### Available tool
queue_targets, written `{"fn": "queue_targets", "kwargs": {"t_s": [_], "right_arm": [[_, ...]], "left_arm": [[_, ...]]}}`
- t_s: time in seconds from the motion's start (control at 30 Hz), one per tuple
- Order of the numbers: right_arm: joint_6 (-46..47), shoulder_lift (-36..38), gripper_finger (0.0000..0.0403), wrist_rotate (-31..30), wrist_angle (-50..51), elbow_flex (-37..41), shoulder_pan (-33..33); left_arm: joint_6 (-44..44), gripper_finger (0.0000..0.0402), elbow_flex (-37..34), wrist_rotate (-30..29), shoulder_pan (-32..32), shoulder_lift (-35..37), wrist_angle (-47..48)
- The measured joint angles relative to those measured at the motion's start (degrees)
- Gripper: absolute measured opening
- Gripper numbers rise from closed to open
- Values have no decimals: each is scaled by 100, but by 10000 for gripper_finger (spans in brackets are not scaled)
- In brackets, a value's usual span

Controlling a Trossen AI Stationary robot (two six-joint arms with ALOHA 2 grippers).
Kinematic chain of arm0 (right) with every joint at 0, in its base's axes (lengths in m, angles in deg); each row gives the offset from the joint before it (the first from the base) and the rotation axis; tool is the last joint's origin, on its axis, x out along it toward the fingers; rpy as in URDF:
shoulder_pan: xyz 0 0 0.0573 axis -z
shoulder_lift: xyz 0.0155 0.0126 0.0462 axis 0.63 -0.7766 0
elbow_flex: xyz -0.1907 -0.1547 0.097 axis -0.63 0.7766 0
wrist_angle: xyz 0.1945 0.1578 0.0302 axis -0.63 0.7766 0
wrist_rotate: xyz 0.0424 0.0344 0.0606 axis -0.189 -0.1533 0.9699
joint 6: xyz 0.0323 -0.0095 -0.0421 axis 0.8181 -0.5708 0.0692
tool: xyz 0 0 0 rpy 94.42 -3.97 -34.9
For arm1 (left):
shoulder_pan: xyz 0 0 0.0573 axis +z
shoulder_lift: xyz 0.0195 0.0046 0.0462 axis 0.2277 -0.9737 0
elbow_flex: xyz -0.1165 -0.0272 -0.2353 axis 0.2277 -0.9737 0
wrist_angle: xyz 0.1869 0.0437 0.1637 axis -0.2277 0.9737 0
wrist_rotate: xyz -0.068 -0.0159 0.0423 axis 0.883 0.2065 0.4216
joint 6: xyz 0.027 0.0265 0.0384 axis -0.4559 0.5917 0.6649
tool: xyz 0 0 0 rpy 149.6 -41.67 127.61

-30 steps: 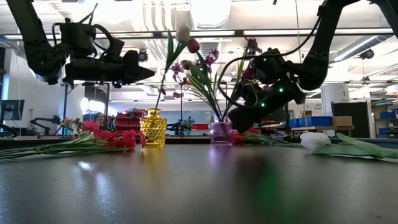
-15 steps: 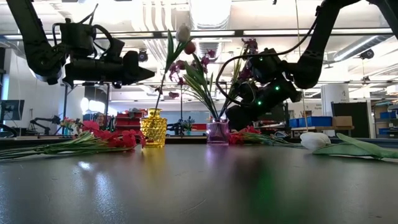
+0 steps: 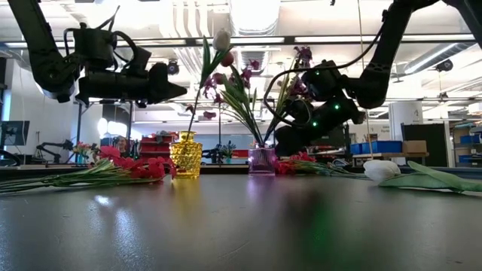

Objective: Sort flowers into vase by color
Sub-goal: Adjust the flower vases

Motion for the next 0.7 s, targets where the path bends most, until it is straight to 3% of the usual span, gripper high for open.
{"fn": "queue_targets", "kwargs": {"t_s": [0.17,0.37,0.57,0.7], "right_arm": [[-83,35,12,140,-10,0,-7],[-159,555,12,103,689,20,-165],[-153,1335,12,43,1355,253,-346],[-100,1822,12,45,1584,472,-426]], "left_arm": [[0,0,-2,-22,49,0,115],[-159,0,-4,-545,94,183,744],[-373,0,-4,-578,108,663,2090],[-559,0,17,-935,190,999,3297]]}}
